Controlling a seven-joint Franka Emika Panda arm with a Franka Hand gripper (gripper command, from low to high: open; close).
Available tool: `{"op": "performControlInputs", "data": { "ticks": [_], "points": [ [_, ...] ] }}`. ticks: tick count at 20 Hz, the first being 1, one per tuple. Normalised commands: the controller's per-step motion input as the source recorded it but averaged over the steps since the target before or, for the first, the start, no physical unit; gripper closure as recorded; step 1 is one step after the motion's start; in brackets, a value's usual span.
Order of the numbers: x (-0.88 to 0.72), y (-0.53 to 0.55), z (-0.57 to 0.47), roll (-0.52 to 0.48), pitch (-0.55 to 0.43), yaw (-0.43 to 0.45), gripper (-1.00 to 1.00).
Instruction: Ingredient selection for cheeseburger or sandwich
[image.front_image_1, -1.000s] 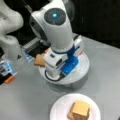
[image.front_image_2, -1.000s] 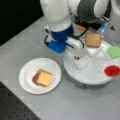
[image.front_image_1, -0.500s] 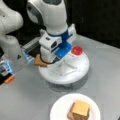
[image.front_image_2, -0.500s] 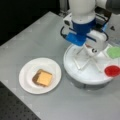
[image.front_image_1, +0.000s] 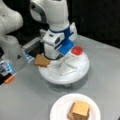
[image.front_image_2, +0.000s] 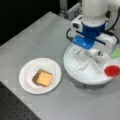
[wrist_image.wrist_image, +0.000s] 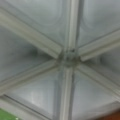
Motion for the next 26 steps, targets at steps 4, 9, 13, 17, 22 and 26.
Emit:
{"op": "performControlInputs", "data": {
  "ticks": [4,9,13,17,22,26],
  "points": [
    [0.17,0.04,-0.26,0.017,-0.145,-0.096,-1.0],
    [-0.04,0.03,-0.07,-0.013,-0.026,-0.067,-1.0],
    [-0.18,0.06,0.08,-0.034,0.046,-0.062,-1.0],
    [-0.22,0.07,0.07,-0.029,0.039,-0.043,-1.0],
    [-0.21,0.09,-0.05,-0.013,-0.005,-0.033,-1.0],
    [-0.18,0.1,-0.19,-0.037,-0.038,-0.048,-1.0]
  ]
}}
